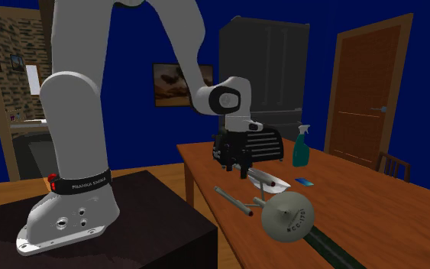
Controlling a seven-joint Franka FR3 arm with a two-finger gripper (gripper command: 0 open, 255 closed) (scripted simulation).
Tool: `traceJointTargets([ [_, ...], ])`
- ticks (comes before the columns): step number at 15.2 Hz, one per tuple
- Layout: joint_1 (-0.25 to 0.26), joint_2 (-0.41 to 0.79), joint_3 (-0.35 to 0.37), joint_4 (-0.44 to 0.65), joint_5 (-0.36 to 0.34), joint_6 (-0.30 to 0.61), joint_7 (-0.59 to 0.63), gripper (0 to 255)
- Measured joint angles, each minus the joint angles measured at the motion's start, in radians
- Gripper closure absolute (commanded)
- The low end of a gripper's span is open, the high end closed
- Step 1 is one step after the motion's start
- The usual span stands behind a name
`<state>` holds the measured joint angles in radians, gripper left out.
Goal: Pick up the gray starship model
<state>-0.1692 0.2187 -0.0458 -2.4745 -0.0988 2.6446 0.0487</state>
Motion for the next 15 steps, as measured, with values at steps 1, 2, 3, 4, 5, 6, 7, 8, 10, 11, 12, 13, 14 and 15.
traceJointTargets([
  [1, -0.004, 0.03, -0.008, 0.012, -0.006, 0.02, 0.004, 0],
  [2, -0.002, 0.06, -0.013, 0.027, -0.011, 0.036, 0.017, 0],
  [3, -0.006, 0.097, -0.02, 0.044, -0.015, 0.057, 0.022, 0],
  [4, -0.011, 0.142, -0.027, 0.069, -0.018, 0.079, 0.023, 0],
  [5, -0.013, 0.187, -0.032, 0.1, -0.019, 0.093, 0.029, 0],
  [6, -0.015, 0.223, -0.038, 0.121, -0.02, 0.108, 0.033, 0],
  [7, -0.019, 0.25, -0.04, 0.139, -0.02, 0.118, 0.033, 0],
  [8, -0.019, 0.267, -0.042, 0.148, -0.02, 0.127, 0.035, 0],
  [10, -0.018, 0.304, -0.043, 0.159, -0.021, 0.152, 0.039, 0],
  [11, -0.018, 0.318, -0.042, 0.166, -0.02, 0.16, 0.04, 0],
  [12, -0.018, 0.333, -0.043, 0.168, -0.021, 0.173, 0.042, 0],
  [13, -0.019, 0.347, -0.043, 0.171, -0.021, 0.184, 0.042, 0],
  [14, -0.019, 0.359, -0.043, 0.176, -0.021, 0.19, 0.043, 0],
  [15, -0.019, 0.365, -0.043, 0.178, -0.021, 0.193, 0.043, 255],
])
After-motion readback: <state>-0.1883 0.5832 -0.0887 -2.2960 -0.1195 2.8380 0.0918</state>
